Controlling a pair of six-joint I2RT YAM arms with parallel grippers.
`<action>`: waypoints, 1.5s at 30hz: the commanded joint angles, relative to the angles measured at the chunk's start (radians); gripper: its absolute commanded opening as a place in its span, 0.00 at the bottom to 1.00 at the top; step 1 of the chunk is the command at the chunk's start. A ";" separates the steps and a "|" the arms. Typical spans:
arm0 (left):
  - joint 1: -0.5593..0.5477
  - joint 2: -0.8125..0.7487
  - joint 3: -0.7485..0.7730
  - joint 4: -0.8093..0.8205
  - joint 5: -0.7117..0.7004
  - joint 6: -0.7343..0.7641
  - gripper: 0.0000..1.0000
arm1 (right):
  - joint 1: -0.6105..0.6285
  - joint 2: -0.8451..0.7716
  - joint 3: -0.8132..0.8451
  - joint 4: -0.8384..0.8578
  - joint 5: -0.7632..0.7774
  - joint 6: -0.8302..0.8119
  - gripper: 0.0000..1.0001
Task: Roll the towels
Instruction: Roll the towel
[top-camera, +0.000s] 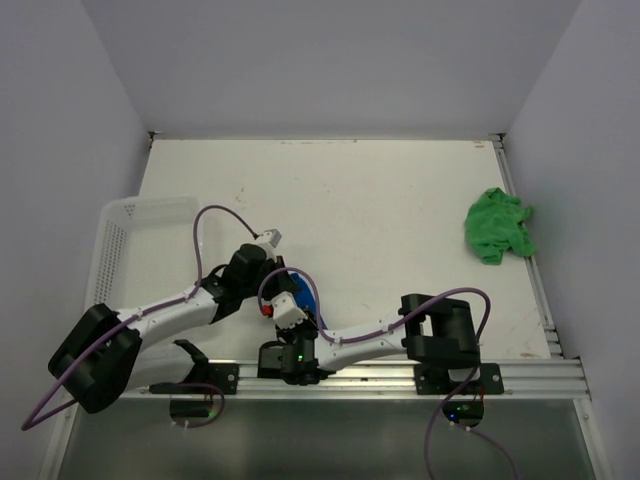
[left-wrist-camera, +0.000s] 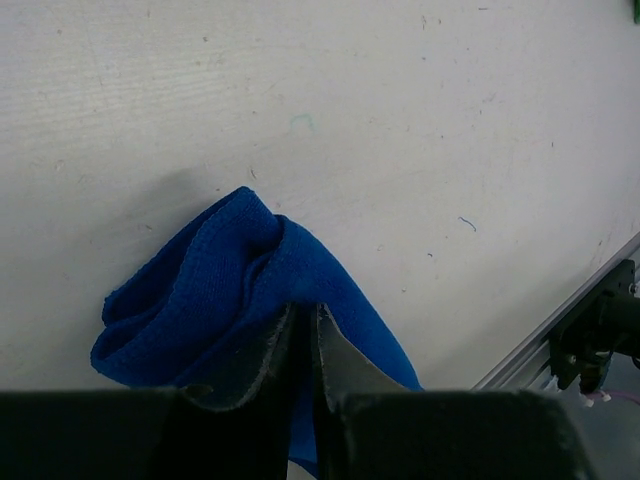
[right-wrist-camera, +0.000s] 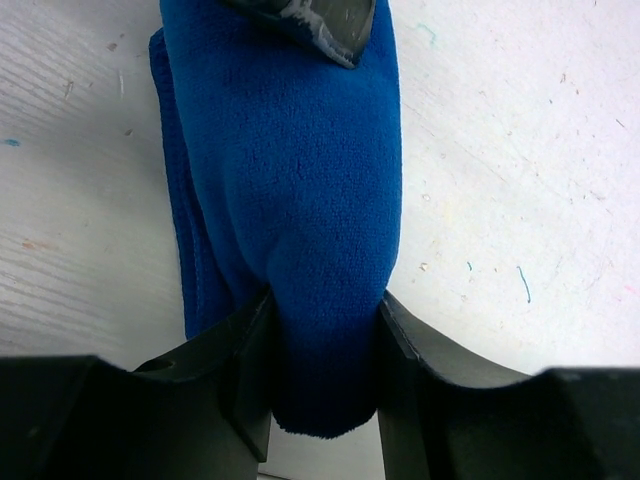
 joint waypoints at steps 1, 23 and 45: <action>0.001 0.020 -0.041 -0.008 -0.017 0.016 0.15 | 0.004 -0.001 -0.006 -0.013 -0.059 0.005 0.43; 0.003 0.015 -0.109 0.025 -0.026 -0.001 0.14 | -0.233 -0.464 -0.337 0.489 -0.506 -0.115 0.73; 0.003 0.010 -0.112 0.025 -0.034 -0.006 0.14 | -0.373 -0.303 -0.506 0.755 -0.745 -0.121 0.65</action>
